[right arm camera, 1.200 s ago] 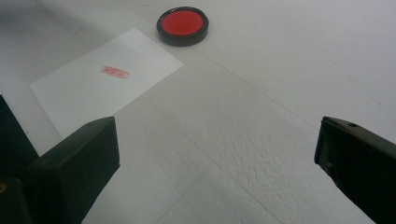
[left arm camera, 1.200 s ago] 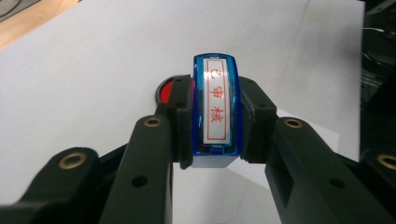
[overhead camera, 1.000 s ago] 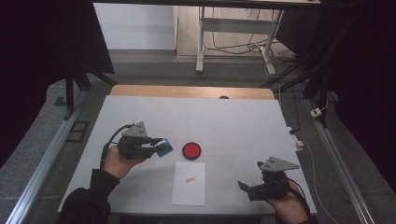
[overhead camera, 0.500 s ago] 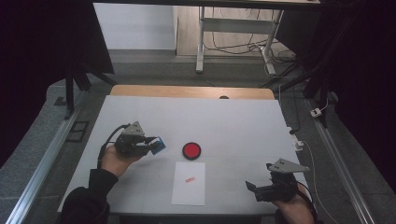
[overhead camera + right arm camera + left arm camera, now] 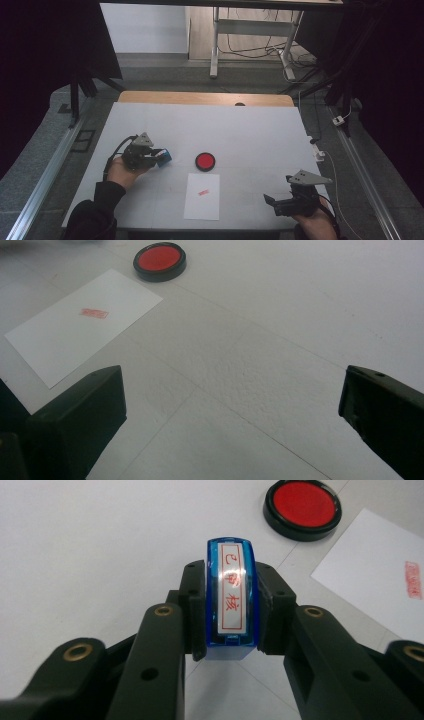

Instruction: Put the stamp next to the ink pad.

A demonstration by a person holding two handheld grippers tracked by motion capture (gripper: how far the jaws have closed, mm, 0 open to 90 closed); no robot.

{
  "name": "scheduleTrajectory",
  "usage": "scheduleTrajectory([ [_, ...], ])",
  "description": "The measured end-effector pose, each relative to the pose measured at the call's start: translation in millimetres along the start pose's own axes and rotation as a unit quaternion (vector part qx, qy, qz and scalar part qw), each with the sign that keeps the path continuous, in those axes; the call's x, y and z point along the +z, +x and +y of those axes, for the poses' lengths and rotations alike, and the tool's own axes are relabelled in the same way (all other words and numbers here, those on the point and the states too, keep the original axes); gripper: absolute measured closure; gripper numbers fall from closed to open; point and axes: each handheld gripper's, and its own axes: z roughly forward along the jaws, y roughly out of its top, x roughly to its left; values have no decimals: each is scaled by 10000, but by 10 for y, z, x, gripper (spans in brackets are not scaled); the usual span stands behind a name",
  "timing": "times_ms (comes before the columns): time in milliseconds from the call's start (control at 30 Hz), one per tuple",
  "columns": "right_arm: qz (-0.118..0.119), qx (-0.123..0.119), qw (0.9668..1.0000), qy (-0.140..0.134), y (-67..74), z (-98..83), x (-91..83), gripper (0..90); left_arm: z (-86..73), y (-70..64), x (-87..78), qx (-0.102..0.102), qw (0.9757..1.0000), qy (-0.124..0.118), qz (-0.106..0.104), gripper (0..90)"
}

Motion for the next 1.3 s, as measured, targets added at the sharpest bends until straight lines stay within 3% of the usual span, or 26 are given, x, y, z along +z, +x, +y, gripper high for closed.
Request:
scheduleTrajectory([
  [433, 27, -19, 10000, 48, 1, 2, 7, 0, -26, 6, 99, 7, 9993, 372, 48, 695],
  [633, 46, -30, 10000, 60, 1, 3, 10, 0, -27, 12, 109, -54, 9992, 398, 13, 682],
  [1167, 98, -58, 9999, 93, 8, 6, 18, 0, 3, -17, 44, -278, 9992, 265, -130, 379],
  [1300, 115, -47, 9999, 119, 5, 10, 21, 0, 13, -47, -3, -210, 9994, 252, -73, 320],
])
